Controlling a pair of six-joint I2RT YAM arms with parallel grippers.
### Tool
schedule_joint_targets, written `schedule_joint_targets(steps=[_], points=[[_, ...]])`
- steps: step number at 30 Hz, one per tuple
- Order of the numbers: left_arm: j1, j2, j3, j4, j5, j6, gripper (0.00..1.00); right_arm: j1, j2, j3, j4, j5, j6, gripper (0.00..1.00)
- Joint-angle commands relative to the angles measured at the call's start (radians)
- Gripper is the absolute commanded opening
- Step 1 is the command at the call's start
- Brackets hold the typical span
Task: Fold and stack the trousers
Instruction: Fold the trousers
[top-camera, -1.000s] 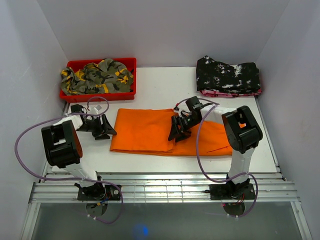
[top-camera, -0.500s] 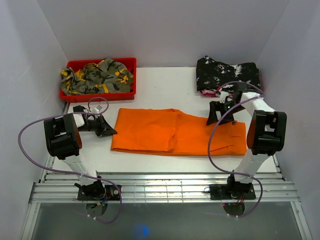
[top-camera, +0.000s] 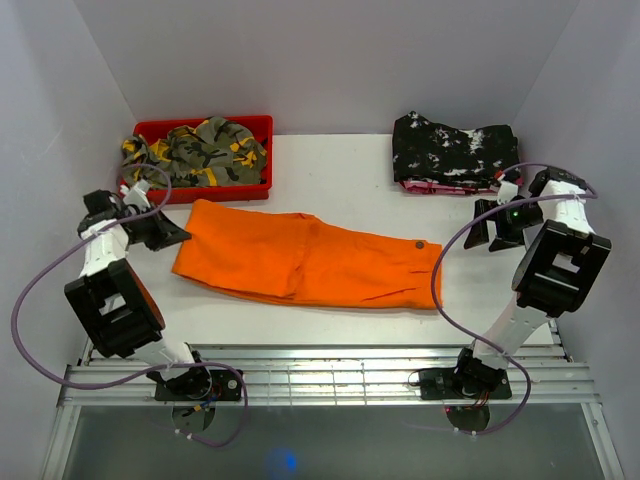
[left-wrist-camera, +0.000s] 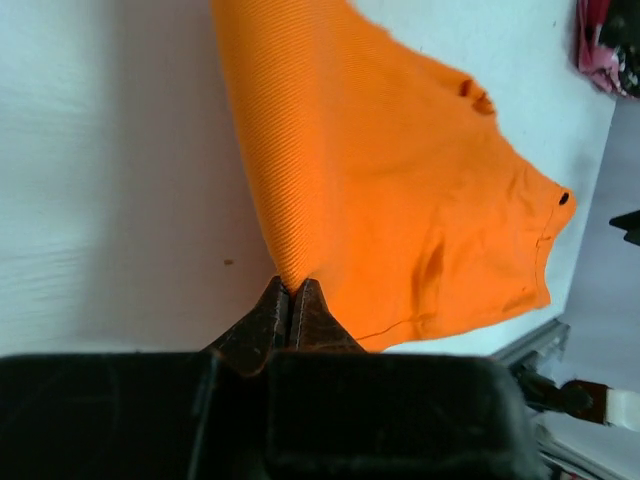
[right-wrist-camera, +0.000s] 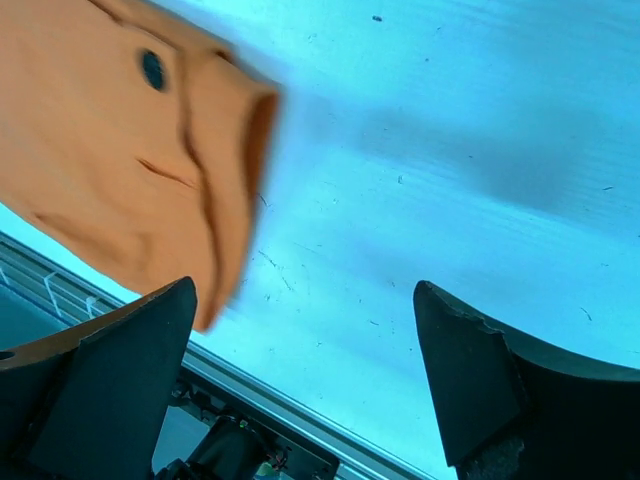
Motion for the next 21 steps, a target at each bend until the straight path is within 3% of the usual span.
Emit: schedule_joint_targets(steps=[1, 7, 10, 17, 21], points=[[0.017, -0.106, 0.132, -0.149, 0.027, 0.101, 0.0, 0.01, 0.033, 0.003, -0.068, -0.071, -0.027, 0.93], [-0.022, -0.117, 0.267, -0.257, 0.159, 0.07, 0.0, 0.032, 0.136, -0.008, -0.095, -0.312, 0.008, 0.82], [-0.097, -0.12, 0.302, -0.249, 0.205, 0.021, 0.0, 0.085, 0.161, -0.042, -0.056, -0.401, 0.034, 0.79], [-0.347, -0.105, 0.377, -0.17, 0.204, -0.157, 0.0, 0.265, 0.142, -0.185, 0.176, -0.521, 0.185, 0.8], [-0.532, -0.071, 0.393, -0.108, 0.131, -0.263, 0.0, 0.349, 0.168, -0.26, 0.299, -0.532, 0.271, 0.78]])
